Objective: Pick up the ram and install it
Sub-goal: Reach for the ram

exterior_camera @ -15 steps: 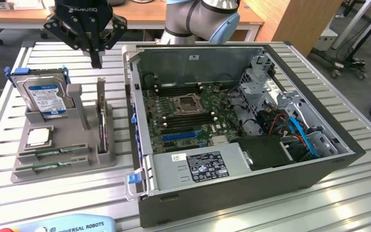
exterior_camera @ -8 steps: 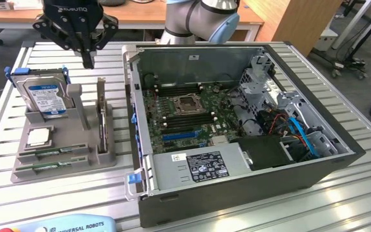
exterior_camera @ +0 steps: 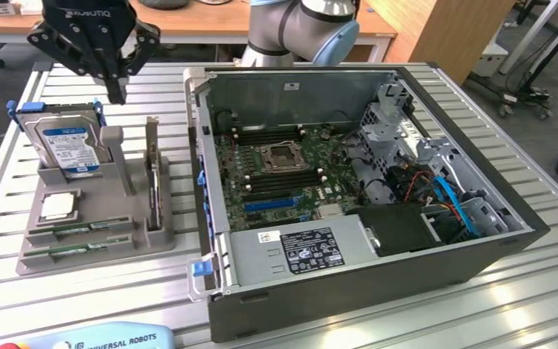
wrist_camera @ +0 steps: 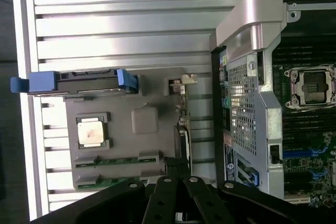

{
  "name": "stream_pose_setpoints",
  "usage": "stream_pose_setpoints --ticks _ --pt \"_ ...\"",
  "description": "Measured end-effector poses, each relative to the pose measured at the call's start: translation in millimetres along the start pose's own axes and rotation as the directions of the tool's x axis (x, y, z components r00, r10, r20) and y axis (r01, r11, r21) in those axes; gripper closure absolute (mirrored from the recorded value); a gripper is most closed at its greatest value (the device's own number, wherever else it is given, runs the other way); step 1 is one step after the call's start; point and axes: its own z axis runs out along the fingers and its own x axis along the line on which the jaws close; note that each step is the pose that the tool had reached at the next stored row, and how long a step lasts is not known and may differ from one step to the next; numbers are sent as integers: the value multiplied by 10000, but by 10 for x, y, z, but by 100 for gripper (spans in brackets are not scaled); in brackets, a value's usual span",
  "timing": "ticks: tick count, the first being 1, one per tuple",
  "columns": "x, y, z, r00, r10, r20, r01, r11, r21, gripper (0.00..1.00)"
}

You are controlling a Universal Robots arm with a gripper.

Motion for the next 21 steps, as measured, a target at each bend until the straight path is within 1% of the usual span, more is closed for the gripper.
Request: stream_pose_setpoints --ticks 21 --pt "490 -37 -7 10000 0 0 0 10000 0 90"
